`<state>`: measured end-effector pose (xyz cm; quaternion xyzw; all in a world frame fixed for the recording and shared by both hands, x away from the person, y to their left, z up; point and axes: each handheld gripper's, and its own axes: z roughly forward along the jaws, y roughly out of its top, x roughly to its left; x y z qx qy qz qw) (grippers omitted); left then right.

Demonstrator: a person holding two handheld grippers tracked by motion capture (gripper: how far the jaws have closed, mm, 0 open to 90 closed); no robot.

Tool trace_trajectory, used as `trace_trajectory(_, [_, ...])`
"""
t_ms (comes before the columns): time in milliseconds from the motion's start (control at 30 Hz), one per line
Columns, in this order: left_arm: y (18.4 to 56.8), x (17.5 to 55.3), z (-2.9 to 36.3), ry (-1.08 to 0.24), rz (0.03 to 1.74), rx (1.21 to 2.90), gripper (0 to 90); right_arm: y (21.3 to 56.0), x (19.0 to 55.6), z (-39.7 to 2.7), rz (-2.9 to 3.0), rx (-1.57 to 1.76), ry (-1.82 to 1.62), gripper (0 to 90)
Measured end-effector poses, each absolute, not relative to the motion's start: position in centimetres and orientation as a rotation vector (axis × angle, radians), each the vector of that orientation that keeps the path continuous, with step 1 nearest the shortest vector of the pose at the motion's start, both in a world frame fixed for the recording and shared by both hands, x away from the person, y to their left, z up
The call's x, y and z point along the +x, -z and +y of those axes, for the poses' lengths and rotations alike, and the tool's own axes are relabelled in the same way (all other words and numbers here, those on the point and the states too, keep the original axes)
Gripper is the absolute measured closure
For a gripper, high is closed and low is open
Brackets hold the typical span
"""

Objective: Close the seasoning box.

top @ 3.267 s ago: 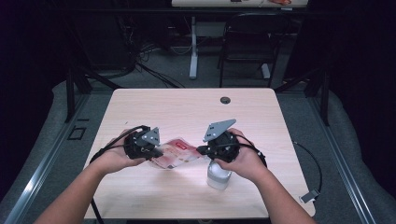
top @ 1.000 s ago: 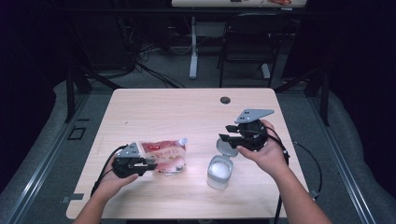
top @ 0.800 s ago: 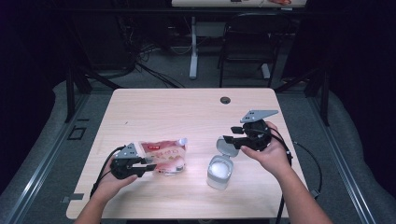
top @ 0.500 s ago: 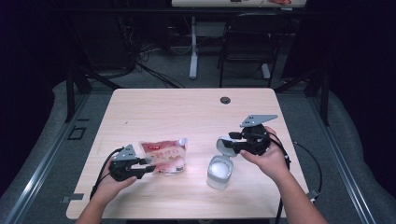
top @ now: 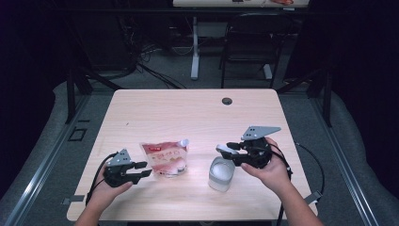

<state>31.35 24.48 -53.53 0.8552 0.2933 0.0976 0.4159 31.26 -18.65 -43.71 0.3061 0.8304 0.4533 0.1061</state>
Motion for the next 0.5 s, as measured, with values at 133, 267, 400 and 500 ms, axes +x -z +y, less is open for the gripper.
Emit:
trace_trajectory(133, [53.6, 31.0, 24.9, -0.249, 0.744, 2.150, 60.2, 44.2, 30.2, -18.4, 2.460, 0.884, -1.373, 57.5])
trace_trajectory(267, [53.6, 30.8, 25.3, -0.252, 0.761, 2.148, 60.3, 44.4, 29.5, -18.4, 2.463, 0.872, -1.382, 57.4])
trace_trajectory(400, [53.5, 30.5, 25.6, -0.256, 0.762, 2.145, 60.4, 44.3, 29.1, -18.6, 2.437, 0.876, -1.403, 57.2])
trace_trajectory(500, [53.6, 30.3, 25.8, -0.261, 0.767, 2.150, 59.6, 44.6, 28.7, -19.1, 2.412, 0.887, -1.424, 56.1])
